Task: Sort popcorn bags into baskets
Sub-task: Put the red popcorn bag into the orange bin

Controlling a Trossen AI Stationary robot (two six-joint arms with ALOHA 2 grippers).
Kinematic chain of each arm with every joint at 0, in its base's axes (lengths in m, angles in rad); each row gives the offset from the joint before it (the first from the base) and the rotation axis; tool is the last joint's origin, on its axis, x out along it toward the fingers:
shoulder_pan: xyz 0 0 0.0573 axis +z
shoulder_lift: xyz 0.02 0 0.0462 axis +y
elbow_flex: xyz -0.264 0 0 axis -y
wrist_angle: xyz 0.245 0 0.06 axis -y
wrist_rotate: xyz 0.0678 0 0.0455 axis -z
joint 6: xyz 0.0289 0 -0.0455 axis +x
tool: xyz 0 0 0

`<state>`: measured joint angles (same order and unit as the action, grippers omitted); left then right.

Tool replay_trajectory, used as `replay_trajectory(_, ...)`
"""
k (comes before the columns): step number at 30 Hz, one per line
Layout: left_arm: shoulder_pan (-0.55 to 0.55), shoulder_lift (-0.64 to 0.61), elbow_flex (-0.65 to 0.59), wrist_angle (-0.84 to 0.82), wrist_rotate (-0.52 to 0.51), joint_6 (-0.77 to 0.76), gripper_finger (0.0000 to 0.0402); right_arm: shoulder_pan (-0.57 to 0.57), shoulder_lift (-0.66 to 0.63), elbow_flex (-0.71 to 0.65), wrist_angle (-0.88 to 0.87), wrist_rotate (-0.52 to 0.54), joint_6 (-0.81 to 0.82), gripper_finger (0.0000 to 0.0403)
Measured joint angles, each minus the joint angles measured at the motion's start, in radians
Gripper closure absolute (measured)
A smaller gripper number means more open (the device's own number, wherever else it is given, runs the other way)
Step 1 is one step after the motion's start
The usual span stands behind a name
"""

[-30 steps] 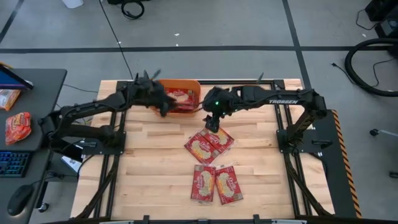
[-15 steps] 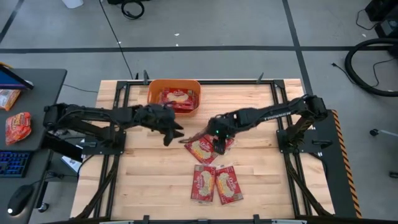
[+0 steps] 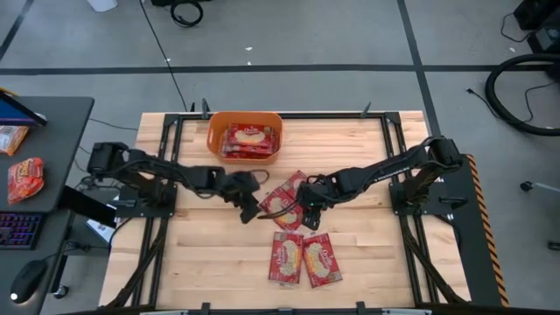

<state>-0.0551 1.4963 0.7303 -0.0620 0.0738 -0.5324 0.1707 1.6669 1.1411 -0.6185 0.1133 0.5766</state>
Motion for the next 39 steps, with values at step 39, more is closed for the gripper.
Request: replay_trajectory(39,-0.117,0.217,0.002,0.1,-0.389,0.883,0.022,-0.025,0.0,-0.032,0.126,-0.034,0.06,0.0206)
